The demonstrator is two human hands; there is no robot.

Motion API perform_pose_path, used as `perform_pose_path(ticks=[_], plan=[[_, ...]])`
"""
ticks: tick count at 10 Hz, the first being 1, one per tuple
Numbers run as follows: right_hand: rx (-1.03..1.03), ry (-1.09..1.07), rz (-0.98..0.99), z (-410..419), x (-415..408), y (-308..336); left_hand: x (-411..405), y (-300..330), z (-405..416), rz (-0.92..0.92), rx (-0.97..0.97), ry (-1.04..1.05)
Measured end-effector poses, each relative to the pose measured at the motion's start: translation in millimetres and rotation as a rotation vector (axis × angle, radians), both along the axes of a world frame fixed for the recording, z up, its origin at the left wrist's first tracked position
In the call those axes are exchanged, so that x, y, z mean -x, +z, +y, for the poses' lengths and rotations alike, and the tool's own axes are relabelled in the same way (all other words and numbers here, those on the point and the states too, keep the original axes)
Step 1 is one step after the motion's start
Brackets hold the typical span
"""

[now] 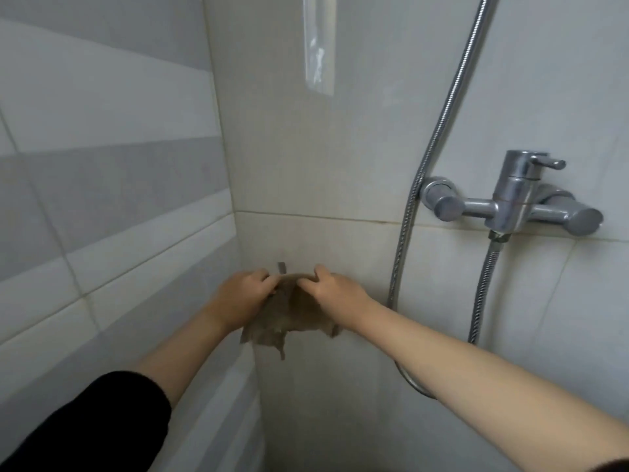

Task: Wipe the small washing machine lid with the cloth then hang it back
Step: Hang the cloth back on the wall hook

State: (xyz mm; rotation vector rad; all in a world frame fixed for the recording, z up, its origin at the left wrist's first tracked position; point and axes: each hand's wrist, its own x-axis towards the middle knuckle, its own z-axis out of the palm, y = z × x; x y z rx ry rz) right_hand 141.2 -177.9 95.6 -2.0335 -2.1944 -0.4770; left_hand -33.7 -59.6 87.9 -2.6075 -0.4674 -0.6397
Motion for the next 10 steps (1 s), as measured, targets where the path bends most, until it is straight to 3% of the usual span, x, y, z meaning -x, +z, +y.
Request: perform_pose_path(ticks=[2, 3, 4, 6, 8, 10], plan=[[0.081, -0.168, -0.120, 62, 6, -6, -14, -10, 53, 0.029, -0.043, 0.023], [0.161, -0.190, -0.093, 79, 5, -11, -21, -13, 64, -0.016, 0.057, 0.072], [0.196, -0.206, 0.046, 92, 5, -26, -24, -25, 75, -0.040, 0.399, 0.210], [0.076, -0.196, 0.475, 93, 3, -45, -33, -48, 65, -0.144, 0.687, 0.226], [0.091, -0.226, 0.434, 70, 10, -41, -34, -49, 66, -0.084, 0.752, 0.264], [-0.106, -0.240, 0.550, 33, 6, -32, -53, -37, 41, -0.236, 0.809, 0.270]])
